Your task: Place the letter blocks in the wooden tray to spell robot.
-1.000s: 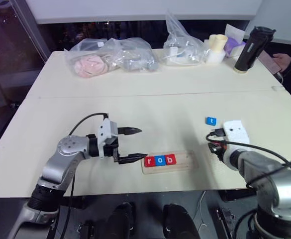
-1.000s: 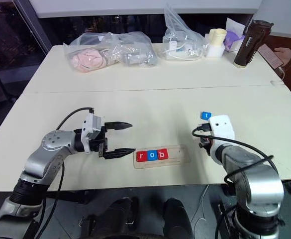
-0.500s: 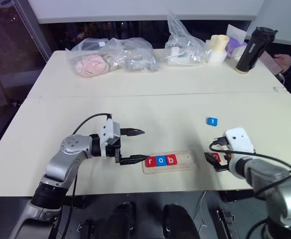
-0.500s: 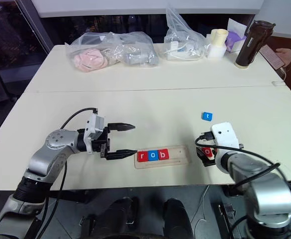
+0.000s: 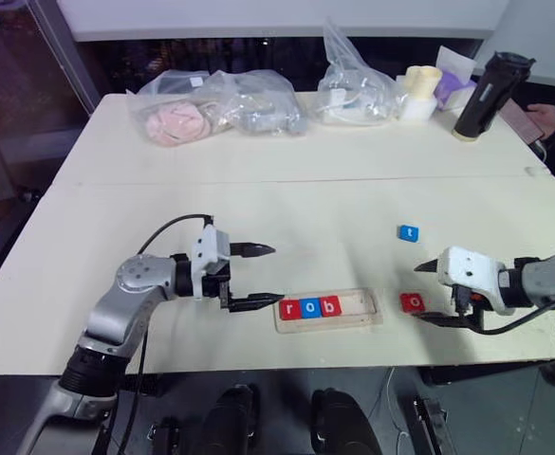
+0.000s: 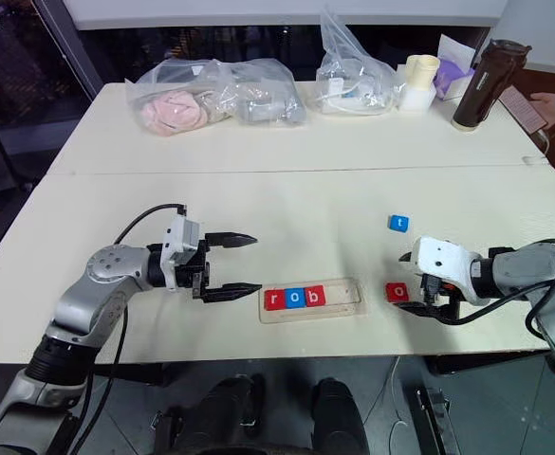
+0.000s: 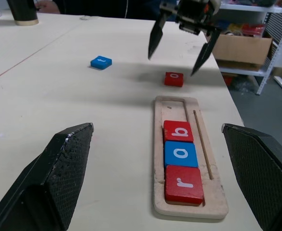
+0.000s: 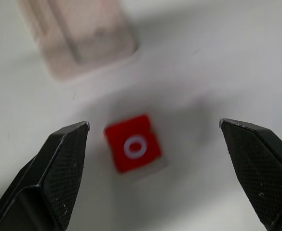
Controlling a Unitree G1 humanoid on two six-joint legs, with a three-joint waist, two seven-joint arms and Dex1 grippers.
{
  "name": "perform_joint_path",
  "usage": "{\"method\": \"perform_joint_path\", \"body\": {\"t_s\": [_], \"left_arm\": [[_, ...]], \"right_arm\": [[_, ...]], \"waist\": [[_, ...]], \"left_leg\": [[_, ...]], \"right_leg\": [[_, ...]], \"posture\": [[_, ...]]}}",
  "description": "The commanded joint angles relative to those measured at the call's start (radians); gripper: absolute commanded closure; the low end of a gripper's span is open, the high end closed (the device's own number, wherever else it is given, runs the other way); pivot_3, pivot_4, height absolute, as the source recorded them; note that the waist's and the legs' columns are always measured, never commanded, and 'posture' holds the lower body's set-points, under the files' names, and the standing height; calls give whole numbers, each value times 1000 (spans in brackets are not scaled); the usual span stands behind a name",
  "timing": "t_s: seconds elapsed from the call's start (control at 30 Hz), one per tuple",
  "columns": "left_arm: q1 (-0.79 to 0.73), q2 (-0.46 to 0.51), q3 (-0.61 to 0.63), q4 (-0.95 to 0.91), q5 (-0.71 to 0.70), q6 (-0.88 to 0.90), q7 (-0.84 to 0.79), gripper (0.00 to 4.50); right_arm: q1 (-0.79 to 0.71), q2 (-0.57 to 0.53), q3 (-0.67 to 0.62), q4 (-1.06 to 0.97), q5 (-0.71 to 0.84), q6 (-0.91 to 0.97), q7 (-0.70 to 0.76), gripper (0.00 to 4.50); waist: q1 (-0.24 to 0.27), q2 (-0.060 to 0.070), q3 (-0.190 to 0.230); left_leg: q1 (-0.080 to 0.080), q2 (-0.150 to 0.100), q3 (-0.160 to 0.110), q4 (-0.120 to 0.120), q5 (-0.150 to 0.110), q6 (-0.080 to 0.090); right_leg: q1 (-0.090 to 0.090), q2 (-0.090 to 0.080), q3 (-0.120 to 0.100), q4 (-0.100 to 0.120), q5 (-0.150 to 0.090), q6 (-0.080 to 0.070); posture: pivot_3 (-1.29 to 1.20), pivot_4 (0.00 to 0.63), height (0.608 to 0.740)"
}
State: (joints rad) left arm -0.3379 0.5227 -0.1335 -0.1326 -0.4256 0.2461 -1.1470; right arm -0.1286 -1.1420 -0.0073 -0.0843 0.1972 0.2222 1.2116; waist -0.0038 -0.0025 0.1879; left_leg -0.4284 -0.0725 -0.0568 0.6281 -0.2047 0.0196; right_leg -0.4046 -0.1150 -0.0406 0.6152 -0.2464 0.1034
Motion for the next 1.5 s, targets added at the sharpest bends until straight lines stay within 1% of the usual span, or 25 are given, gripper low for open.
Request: {"method": "perform_joint_path", "body": {"t_s": [0.03,0.2,0.37,0.47,0.5,0.53,0.63,0.8,0.97,1.07,1.23,1.33,1.5], "left_arm": [[-2,12,28,-39,-6,-16,12,0],[16,26,33,-64,-9,-13,27,0],[24,36,37,-78,-16,-6,37,0],[23,40,37,-80,-18,-5,39,0],[23,41,37,-80,-18,-4,40,0],[22,42,37,-79,-18,-4,40,0],[21,42,36,-80,-20,-2,43,0],[21,38,31,-77,-16,-5,43,0],[18,33,27,-69,-14,-10,42,0],[16,28,25,-64,-14,-11,40,0],[11,22,22,-64,-14,-9,38,0],[9,20,22,-66,-15,-8,37,0],[20,28,31,-96,-40,10,27,0]], "right_arm": [[-41,3,18,55,-6,-52,60,29],[-71,31,49,116,-23,-75,79,29],[-93,61,67,163,-42,-78,79,29],[-95,69,77,184,-58,-87,78,851],[-95,71,77,185,-59,-82,77,1384],[-94,71,77,186,-59,-77,77,1794],[-89,63,76,192,-62,-82,85,3341],[-104,63,60,163,-42,-47,88,3372],[-155,63,48,-12,27,44,108,3372],[-175,60,79,-78,14,51,121,3372],[-198,88,128,-140,9,85,125,3372],[-200,97,159,-140,-14,58,133,3372],[-235,149,208,-133,-35,77,112,3372]], "waist": [[3,0,0],[17,0,0],[20,0,0],[19,0,0],[18,0,0],[18,0,0],[18,0,0],[18,0,0],[15,1,0],[18,1,0],[20,1,0],[19,1,0],[16,1,0]], "left_leg": [[0,0,0,0,0,0],[0,0,0,0,0,0],[0,0,0,1,-2,-3],[0,-1,0,1,-2,-3],[0,-1,0,1,-2,-3],[0,-1,0,1,-2,-3],[0,-1,0,1,-2,-3],[0,-1,0,2,-2,-3],[0,-1,0,2,-2,-3],[0,0,0,1,-1,-1],[0,-1,0,2,-2,-3],[0,-1,0,2,-2,-3],[0,-1,0,2,-2,-3]], "right_leg": [[0,0,0,0,0,0],[0,0,1,0,0,0],[0,-1,1,0,0,0],[0,-1,1,0,0,0],[0,-1,1,0,0,0],[0,-1,1,0,0,0],[0,-1,1,1,0,0],[0,-1,1,1,0,0],[-1,-1,1,2,0,0],[-2,0,1,2,0,0],[-1,-1,1,1,0,0],[-1,-2,1,1,0,0],[-1,-1,1,2,0,0]], "posture": [[0,150,738],[0,150,738],[0,150,738],[0,150,738],[0,150,738],[0,150,738],[0,150,738],[0,150,738],[0,150,738],[0,150,738],[0,150,738],[0,150,738],[0,150,738]]}}
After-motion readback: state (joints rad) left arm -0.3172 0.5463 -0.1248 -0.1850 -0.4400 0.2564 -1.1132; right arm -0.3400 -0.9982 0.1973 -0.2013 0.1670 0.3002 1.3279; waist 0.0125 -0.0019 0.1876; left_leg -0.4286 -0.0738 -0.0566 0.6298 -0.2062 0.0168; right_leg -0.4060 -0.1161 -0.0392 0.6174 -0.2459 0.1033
